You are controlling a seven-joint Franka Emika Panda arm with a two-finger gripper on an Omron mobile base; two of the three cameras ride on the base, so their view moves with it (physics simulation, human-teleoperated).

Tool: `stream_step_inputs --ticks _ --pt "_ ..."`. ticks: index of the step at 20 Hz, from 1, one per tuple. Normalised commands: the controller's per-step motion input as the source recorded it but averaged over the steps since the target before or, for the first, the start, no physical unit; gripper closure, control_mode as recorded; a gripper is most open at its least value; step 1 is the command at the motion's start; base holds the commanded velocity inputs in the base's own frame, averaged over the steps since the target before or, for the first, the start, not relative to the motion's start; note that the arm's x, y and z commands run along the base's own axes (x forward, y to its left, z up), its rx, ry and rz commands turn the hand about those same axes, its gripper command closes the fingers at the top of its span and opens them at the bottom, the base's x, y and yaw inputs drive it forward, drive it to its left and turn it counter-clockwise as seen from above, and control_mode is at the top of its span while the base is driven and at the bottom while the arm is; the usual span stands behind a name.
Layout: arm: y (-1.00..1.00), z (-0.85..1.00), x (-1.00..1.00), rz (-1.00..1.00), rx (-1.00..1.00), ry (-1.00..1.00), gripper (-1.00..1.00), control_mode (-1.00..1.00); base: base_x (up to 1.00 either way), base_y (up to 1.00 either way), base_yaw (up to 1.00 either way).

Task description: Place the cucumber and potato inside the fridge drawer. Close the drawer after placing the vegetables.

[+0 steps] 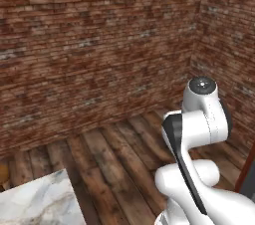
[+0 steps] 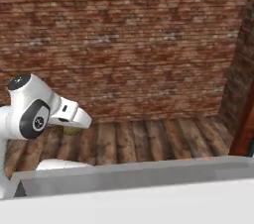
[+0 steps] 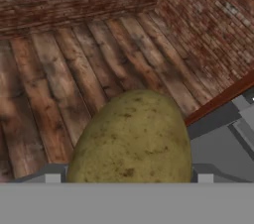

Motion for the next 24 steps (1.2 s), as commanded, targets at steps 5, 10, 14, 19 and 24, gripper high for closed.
stream_step_inputs --ticks 5,10,14,19,24 --pt "0.0 0.0 0.0 0.0 0.0 0.0 1.0 1.0 0.17 0.0 -0.97" --pt "0.0 0.0 0.0 0.0 0.0 0.0 1.0 1.0 0.27 -0.04 -0.92" --pt "0.0 0.0 0.0 0.0 0.0 0.0 1.0 1.0 0.36 -0.03 -0.87" --pt "0.0 0.0 0.0 0.0 0.0 0.0 1.0 1.0 0.65 0.0 -0.77" --pt "0.0 0.0 0.0 0.0 0.0 0.0 1.0 1.0 0.69 0.0 -0.5"
